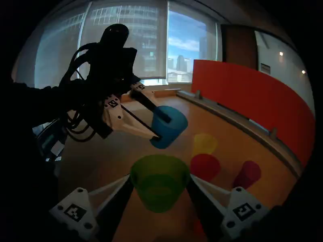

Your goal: Pour water

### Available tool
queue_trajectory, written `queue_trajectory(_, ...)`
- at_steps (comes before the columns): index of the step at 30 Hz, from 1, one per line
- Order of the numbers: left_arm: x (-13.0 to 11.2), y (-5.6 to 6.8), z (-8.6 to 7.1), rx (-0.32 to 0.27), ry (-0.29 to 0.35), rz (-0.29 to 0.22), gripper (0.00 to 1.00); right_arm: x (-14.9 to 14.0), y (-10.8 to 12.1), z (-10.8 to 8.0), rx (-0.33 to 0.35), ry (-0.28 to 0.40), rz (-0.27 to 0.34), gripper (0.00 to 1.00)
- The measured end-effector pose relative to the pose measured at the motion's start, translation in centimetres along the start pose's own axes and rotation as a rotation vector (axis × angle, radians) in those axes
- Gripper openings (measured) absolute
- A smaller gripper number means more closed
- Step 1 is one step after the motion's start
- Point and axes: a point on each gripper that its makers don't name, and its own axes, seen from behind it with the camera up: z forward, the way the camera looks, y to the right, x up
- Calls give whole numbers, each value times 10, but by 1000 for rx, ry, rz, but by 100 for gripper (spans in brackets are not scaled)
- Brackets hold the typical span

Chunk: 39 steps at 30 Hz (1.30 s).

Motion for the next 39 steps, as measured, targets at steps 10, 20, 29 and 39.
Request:
queue_trajectory(10, -28, 2, 15, -32, -84, 9, 80, -23, -4, 10, 29, -66, 2, 90)
queue_trajectory(20, -51, 7, 30, -68, -167, 31, 80, -42, -6, 18, 48, -116, 5, 90)
queue_trajectory(29, -61, 7, 41, -73, -180, 35, 80, -50, -5, 22, 48, -132, 9, 90)
queue_trajectory(39, -74, 7, 44, -82, -193, 19, 80, -55, -5, 25, 48, -138, 15, 90)
